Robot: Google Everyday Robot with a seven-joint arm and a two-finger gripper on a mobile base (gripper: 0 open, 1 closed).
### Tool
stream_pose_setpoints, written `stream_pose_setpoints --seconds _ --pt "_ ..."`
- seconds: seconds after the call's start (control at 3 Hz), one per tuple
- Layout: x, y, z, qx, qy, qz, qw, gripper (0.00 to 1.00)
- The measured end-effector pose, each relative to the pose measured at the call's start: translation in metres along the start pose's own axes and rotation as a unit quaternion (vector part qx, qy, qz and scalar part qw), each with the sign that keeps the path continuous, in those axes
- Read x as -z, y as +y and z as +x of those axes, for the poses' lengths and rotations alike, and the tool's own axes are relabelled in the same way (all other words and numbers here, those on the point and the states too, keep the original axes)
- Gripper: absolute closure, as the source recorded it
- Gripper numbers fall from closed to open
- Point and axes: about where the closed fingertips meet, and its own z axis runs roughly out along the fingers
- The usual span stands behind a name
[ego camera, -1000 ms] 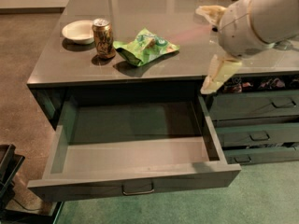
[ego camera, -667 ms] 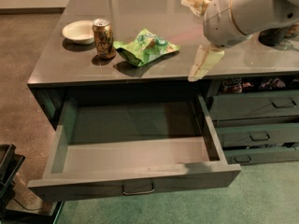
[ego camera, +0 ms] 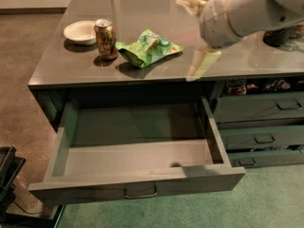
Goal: Place green rice chip bag into top drawer
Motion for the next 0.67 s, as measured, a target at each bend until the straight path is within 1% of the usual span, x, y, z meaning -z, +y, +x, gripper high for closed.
stream_pose_setpoints --seconds 0.33,0.67 --pt "-0.033 -0.017 -0.003 0.052 -0.029 0.025 0.9979 0.00" --pt "-0.066 -0.031 -0.006 0.096 -0.055 0.043 0.9929 0.00"
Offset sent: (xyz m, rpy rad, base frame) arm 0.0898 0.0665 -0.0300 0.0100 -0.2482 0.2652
